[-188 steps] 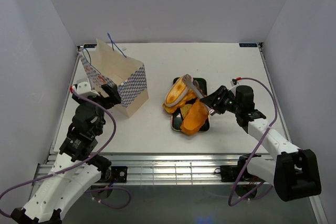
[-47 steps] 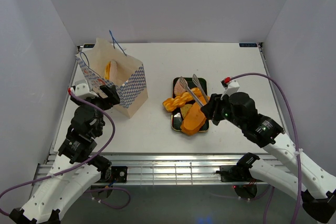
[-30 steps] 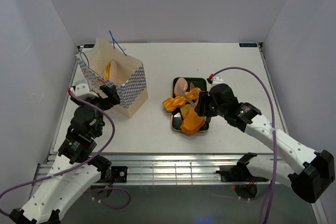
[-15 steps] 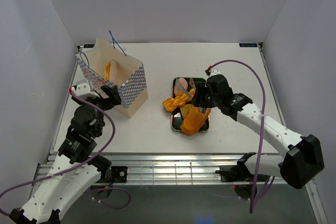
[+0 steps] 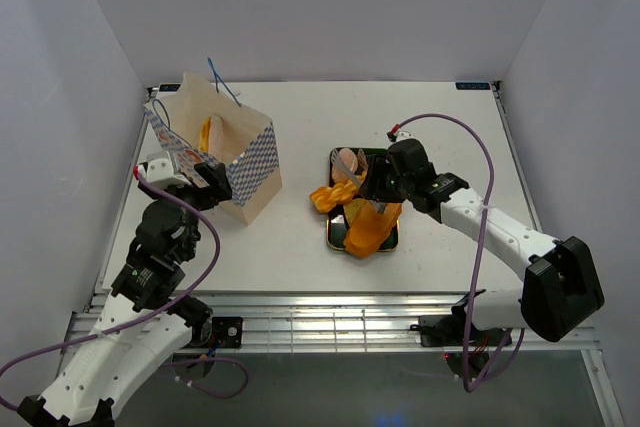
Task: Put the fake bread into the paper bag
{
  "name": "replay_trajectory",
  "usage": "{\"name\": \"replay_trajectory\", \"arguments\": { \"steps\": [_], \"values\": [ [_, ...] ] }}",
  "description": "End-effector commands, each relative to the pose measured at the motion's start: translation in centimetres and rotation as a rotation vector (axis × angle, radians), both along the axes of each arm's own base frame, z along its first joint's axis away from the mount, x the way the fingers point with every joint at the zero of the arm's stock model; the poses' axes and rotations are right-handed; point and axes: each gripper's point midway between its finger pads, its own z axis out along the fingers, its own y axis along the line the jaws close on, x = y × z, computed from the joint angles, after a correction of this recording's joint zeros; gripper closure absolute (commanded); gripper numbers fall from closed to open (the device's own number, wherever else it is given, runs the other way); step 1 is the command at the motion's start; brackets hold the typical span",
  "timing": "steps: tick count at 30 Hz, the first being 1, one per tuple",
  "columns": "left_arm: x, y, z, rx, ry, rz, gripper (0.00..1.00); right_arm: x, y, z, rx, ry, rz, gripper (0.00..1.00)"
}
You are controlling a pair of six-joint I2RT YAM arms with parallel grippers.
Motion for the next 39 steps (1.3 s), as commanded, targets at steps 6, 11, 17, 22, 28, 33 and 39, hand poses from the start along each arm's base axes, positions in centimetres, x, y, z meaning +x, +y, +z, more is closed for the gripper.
{"name": "replay_trajectory", "arguments": {
  "steps": [6, 11, 17, 22, 28, 33, 39],
  "values": [
    [0.1, -0.5, 0.2, 0.0, 0.0, -0.021, 0.02, 1.9, -0.1, 1.6, 0.044, -0.055, -0.087, 0.45],
    [0.1, -0.5, 0.2, 0.0, 0.0, -0.02, 0.03, 1.8, 0.2, 1.0, 0.044, -0.035, -0.075, 0.45],
    [0.1, -0.5, 0.1, 0.001, 0.003, -0.021, 0.03, 1.6, 1.4, 0.5, 0.084, -0.013, -0.028, 0.46],
    [0.1, -0.4, 0.0, 0.002, 0.004, -0.017, 0.03, 1.8, 1.9, 0.6, 0.099, -0.013, -0.013, 0.51],
    [0.1, -0.4, 0.0, 0.002, 0.004, -0.015, 0.03, 1.5, 2.3, 3.6, 0.152, -0.064, 0.022, 0.67],
    [0.1, -0.4, 0.0, 0.003, 0.005, -0.012, 0.03, 1.3, 2.1, 9.3, 0.216, -0.201, 0.046, 0.69],
    [0.2, -0.3, -0.1, 0.005, 0.009, -0.007, 0.03, 0.3, 1.7, 15.9, 0.291, -0.36, 0.084, 0.69]
  ]
}}
